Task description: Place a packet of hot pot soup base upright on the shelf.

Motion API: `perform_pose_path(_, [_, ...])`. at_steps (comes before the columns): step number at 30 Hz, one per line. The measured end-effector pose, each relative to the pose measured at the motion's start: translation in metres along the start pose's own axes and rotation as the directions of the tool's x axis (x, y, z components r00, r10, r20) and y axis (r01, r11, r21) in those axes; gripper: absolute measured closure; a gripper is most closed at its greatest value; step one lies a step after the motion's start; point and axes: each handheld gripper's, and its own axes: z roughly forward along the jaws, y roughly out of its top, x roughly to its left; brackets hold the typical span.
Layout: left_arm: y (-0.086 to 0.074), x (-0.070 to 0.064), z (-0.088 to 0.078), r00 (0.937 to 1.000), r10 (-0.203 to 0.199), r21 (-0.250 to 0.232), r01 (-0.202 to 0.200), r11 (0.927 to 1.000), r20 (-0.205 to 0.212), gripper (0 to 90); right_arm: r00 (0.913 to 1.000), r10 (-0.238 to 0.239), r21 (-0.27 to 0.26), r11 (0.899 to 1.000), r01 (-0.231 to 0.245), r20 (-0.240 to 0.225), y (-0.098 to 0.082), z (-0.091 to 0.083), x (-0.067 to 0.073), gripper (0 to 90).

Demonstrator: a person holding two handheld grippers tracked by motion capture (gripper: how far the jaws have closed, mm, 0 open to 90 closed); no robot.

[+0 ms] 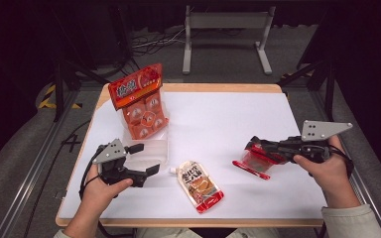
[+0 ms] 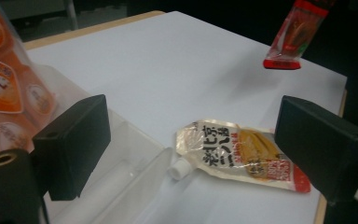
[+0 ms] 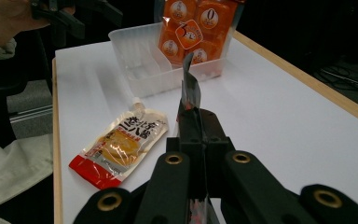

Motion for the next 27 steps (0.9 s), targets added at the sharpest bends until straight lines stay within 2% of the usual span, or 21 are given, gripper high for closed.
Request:
perform_pose_path(2, [0.001, -0.002, 0.003, 0.9998, 0.009, 0.003, -0.009, 1.0000, 0.019, 14.4, 0.9998, -0.008, 0.000, 1.000, 0.008, -0.016, 0.006, 0.007, 0.000, 90.0])
perform_pose_path(7, [0.002, -0.005, 0.008, 0.9994, 0.016, -0.004, -0.016, 0.9999, 0.031, 11.4, 0.9988, -0.025, 0.003, 1.000, 0.025, -0.042, 0.016, 0.018, 0.002, 90.0])
perform_pose_path(10, [0.004, -0.008, 0.011, 0.9982, -0.004, -0.024, 0.006, 0.9997, 0.060, 10.9, 0.9975, -0.035, 0.001, 0.999, 0.035, -0.061, 0.022, 0.025, 0.004, 90.0])
perform_pose_path(14, [0.007, -0.013, 0.018, 0.9968, 0.010, -0.044, -0.007, 0.9990, 0.079, 10.4, 0.9953, -0.051, -0.006, 0.999, 0.050, -0.083, 0.031, 0.034, 0.008, 90.0])
perform_pose_path(15, [0.007, -0.014, 0.020, 0.9965, -0.003, -0.046, 0.007, 0.9989, 0.084, 10.1, 0.9947, -0.054, -0.008, 0.999, 0.053, -0.087, 0.032, 0.036, 0.009, 90.0])
perform_pose_path(19, [0.010, -0.016, 0.026, 0.9955, 0.015, -0.044, -0.011, 0.9990, 0.094, 10.2, 0.9919, -0.071, -0.015, 0.997, 0.070, -0.106, 0.040, 0.046, 0.013, 90.0])
perform_pose_path(24, [0.013, -0.018, 0.033, 0.9940, 0.017, -0.076, -0.009, 0.9970, 0.108, 13.5, 0.9887, -0.084, -0.013, 0.996, 0.083, -0.125, 0.047, 0.058, 0.015, 90.0])
perform_pose_path(27, [0.016, -0.016, 0.038, 0.9922, 0.019, -0.070, -0.011, 0.9975, 0.123, 16.0, 0.9864, -0.095, -0.014, 0.995, 0.094, -0.134, 0.051, 0.065, 0.015, 90.0])
